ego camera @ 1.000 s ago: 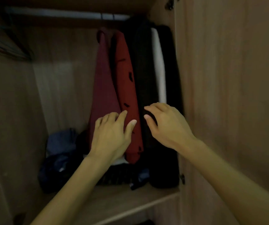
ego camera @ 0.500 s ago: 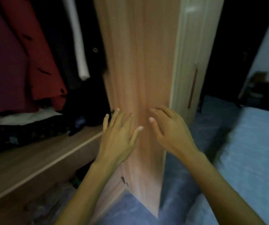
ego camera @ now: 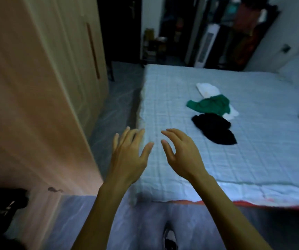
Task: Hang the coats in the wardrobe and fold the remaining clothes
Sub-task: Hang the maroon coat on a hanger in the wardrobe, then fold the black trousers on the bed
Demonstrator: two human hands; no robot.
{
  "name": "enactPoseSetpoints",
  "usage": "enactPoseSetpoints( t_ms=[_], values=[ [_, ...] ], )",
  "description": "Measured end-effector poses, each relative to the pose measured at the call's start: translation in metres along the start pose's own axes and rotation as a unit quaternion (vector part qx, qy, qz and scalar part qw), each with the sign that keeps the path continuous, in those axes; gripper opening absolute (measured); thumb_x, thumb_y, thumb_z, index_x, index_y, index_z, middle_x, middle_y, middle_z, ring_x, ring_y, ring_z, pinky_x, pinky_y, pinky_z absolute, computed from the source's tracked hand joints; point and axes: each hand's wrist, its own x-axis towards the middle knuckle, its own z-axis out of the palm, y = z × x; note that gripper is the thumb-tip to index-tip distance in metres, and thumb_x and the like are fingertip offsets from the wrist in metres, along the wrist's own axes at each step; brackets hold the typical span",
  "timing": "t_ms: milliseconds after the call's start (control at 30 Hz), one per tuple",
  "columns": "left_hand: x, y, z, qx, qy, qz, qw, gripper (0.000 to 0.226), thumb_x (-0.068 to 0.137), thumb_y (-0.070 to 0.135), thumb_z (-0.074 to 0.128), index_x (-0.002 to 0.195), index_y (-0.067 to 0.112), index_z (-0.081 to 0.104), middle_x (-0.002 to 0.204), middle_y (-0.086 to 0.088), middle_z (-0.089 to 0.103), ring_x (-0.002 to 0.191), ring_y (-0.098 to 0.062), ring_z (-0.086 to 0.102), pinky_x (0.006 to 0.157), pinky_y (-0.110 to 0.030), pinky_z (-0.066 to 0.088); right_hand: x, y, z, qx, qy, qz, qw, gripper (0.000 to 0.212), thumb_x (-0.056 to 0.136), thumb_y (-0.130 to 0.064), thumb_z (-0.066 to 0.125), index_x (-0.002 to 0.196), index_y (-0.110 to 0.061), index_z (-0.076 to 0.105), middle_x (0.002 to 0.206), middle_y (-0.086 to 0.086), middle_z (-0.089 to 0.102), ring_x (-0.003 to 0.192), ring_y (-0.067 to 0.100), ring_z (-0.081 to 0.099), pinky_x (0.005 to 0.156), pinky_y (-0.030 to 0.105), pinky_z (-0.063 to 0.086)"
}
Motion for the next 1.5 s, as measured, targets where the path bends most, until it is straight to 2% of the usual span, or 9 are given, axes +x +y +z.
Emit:
enactPoseSetpoints(
  t_ms=[133,300,400,533,767,1000,1167,1333,1500],
  values=[
    [0.018,0.041,0.038,0.002,-0.031,0.054,0.998,0.073,0.087,0.065,0.015,0.138,0.023,0.043,0.145,0.000,0.042,0.140,-0.017,0.026,0.115,-0.039,0.004,-0.019,0.052,-0.033,-0.004,0.039,0.060,0.997,0.043,0.095,-0.040,0.040,0.122,-0.014,0.062,0.121,0.003,0.062,0.113,0.016,0.054,0.097,0.020,0.033],
    [0.042,0.096,0.095,0.002,-0.064,0.088,0.994,0.070,0.087,0.065,0.018,0.137,0.022,0.045,0.142,0.000,0.045,0.137,-0.018,0.031,0.116,-0.042,0.010,-0.039,0.126,-0.057,0.007,0.071,0.110,0.991,0.040,0.095,-0.039,0.043,0.122,-0.015,0.062,0.122,0.003,0.062,0.114,0.016,0.054,0.096,0.022,0.035],
    [0.054,0.139,0.140,-0.010,-0.091,0.097,0.991,0.072,0.087,0.064,0.019,0.137,0.020,0.045,0.142,-0.001,0.046,0.137,-0.019,0.031,0.116,-0.044,0.014,-0.051,0.184,-0.076,0.011,0.079,0.138,0.987,0.044,0.094,-0.042,0.040,0.121,-0.015,0.062,0.121,0.003,0.063,0.113,0.016,0.055,0.096,0.022,0.036],
    [0.072,0.202,0.209,-0.025,-0.148,0.106,0.983,0.065,0.090,0.060,0.026,0.139,0.021,0.043,0.141,-0.001,0.045,0.136,-0.018,0.032,0.116,-0.041,0.012,-0.070,0.274,-0.113,0.011,0.098,0.181,0.979,0.045,0.094,-0.042,0.040,0.118,-0.012,0.063,0.116,0.005,0.064,0.109,0.021,0.058,0.093,0.032,0.045],
    [0.109,0.272,0.298,-0.033,-0.197,0.113,0.973,0.071,0.087,0.063,0.019,0.138,0.020,0.043,0.140,-0.001,0.045,0.134,-0.017,0.033,0.114,-0.040,0.013,-0.087,0.394,-0.159,0.020,0.093,0.252,0.963,0.040,0.094,-0.039,0.043,0.120,-0.016,0.061,0.120,0.002,0.063,0.112,0.017,0.056,0.094,0.024,0.037],
    [0.164,0.275,0.363,-0.021,-0.213,0.098,0.972,0.073,0.086,0.063,0.016,0.138,0.019,0.044,0.139,-0.003,0.046,0.131,-0.019,0.037,0.113,-0.044,0.020,-0.059,0.455,-0.132,0.045,0.026,0.269,0.962,0.038,0.094,-0.038,0.043,0.124,-0.019,0.058,0.124,-0.003,0.059,0.116,0.011,0.052,0.097,0.017,0.032],
    [0.217,0.265,0.421,-0.008,-0.233,0.093,0.968,0.073,0.088,0.063,0.015,0.140,0.018,0.041,0.140,-0.006,0.045,0.132,-0.022,0.037,0.113,-0.045,0.020,-0.020,0.504,-0.119,0.018,-0.024,0.273,0.962,0.035,0.097,-0.035,0.046,0.127,-0.019,0.057,0.129,-0.002,0.058,0.119,0.013,0.051,0.101,0.026,0.037],
    [0.267,0.261,0.470,-0.021,-0.282,0.081,0.956,0.069,0.089,0.058,0.019,0.144,0.019,0.034,0.146,-0.007,0.038,0.137,-0.021,0.029,0.115,-0.042,0.014,0.024,0.550,-0.115,-0.016,-0.066,0.281,0.957,0.041,0.095,-0.038,0.041,0.127,-0.018,0.057,0.128,0.001,0.058,0.119,0.016,0.052,0.099,0.024,0.037],
    [0.310,0.247,0.502,-0.030,-0.281,0.059,0.958,0.062,0.094,0.054,0.026,0.142,0.017,0.037,0.143,-0.007,0.042,0.133,-0.022,0.034,0.110,-0.040,0.019,0.070,0.586,-0.093,0.001,-0.100,0.286,0.953,0.034,0.098,-0.029,0.048,0.128,-0.016,0.056,0.129,0.002,0.058,0.118,0.015,0.052,0.098,0.020,0.035]
  ],
)
